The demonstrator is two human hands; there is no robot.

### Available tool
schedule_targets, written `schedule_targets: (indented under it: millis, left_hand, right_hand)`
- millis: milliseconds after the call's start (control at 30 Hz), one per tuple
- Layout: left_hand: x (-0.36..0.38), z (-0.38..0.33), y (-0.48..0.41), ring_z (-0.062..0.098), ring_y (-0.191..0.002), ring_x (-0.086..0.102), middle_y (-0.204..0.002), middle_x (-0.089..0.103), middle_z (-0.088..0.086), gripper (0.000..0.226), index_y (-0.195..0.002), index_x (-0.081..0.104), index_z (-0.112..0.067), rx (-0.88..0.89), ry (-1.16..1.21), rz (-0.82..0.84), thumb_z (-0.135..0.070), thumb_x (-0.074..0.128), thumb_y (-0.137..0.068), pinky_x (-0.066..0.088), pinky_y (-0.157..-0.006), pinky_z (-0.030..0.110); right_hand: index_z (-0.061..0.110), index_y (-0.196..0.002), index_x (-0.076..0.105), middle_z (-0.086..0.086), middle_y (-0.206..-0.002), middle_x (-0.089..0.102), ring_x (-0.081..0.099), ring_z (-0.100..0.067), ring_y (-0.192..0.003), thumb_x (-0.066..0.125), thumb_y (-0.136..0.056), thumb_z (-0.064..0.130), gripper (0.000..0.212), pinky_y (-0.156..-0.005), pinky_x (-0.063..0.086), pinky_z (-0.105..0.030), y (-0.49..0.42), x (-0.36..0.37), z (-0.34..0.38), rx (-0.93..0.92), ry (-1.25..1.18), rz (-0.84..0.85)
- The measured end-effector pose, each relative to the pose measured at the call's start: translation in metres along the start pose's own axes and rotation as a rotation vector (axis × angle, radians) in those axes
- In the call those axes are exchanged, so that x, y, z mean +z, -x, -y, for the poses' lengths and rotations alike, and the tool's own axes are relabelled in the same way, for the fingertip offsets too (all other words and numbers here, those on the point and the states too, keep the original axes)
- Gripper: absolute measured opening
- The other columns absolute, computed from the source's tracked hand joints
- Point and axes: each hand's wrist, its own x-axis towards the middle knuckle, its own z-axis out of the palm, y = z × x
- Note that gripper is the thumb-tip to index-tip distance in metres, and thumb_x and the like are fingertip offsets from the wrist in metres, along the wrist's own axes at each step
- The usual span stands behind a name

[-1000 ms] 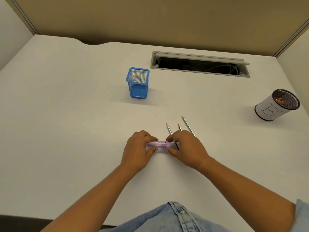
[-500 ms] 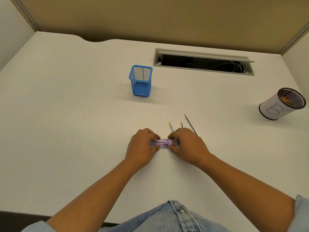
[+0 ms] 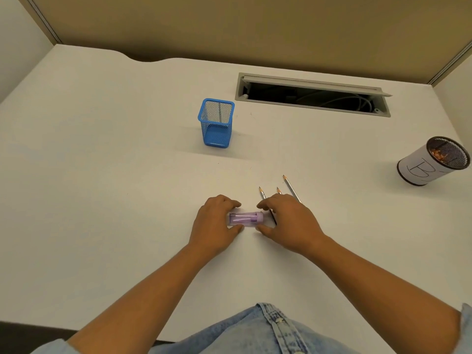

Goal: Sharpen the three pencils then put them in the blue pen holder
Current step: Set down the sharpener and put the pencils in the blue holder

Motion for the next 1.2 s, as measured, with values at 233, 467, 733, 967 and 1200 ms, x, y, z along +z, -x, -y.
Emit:
schedule_targets:
  millis: [233, 467, 733, 967, 1200]
  left_hand:
    - [-0.005, -0.003, -0.001, 0.018, -0.107, 0.056, -0.113, 0.062, -0.003, 0.057, -0.116, 0.064, -0.021, -0.032, 0.027, 0.016, -0.038, 0.084, -0.065, 0.049, -0.092, 0.033]
    - [-0.013, -0.021, -0.011, 0.014, -0.128, 0.045, -0.139, 0.051, -0.006, 0.09, -0.134, 0.049, -0.029, -0.181, -0.019, 0.054, -0.075, 0.068, -0.059, 0.039, -0.105, 0.032]
    - [-0.023, -0.056, -0.071, 0.021, -0.089, 0.063, -0.09, 0.069, -0.002, 0.036, -0.086, 0.067, -0.02, -0.256, -0.177, -0.001, -0.054, 0.055, -0.087, 0.05, -0.068, 0.032]
    - [-0.012, -0.071, -0.102, 0.025, -0.082, 0.058, -0.086, 0.057, 0.001, 0.033, -0.083, 0.05, -0.019, -0.458, -0.233, 0.297, -0.05, 0.061, -0.081, 0.043, -0.068, 0.029]
    - [0.004, -0.077, -0.108, 0.024, -0.076, 0.054, -0.082, 0.057, 0.0, 0.034, -0.082, 0.051, -0.019, -0.451, -0.254, 0.304, -0.05, 0.065, -0.078, 0.042, -0.065, 0.029]
  right_hand:
    - [0.031, -0.118, 0.063, 0.013, -0.112, 0.065, 0.058, -0.011, -0.101, 0.07, -0.079, 0.05, 0.044, -0.083, 0.05, -0.027, -0.002, -0.012, -0.003, 0.013, -0.015, -0.017]
    - [0.029, -0.117, 0.064, 0.012, -0.114, 0.066, 0.059, -0.011, -0.102, 0.066, -0.085, 0.044, 0.035, -0.086, 0.049, -0.027, -0.004, -0.017, -0.016, 0.088, -0.045, -0.016]
    - [0.023, -0.097, 0.068, 0.007, -0.101, 0.071, 0.065, -0.016, -0.084, 0.067, -0.085, 0.029, 0.014, -0.074, 0.051, -0.029, -0.037, -0.041, -0.037, 0.336, -0.122, -0.102]
    - [0.017, -0.094, 0.065, -0.001, -0.091, 0.069, 0.064, -0.024, -0.083, 0.065, -0.083, 0.024, 0.013, -0.072, 0.054, -0.034, -0.046, -0.04, -0.041, 0.419, -0.032, -0.041]
    - [0.018, -0.094, 0.062, -0.001, -0.089, 0.068, 0.062, -0.023, -0.079, 0.061, -0.081, 0.019, 0.013, -0.07, 0.054, -0.034, -0.051, -0.035, -0.054, 0.442, -0.011, -0.023]
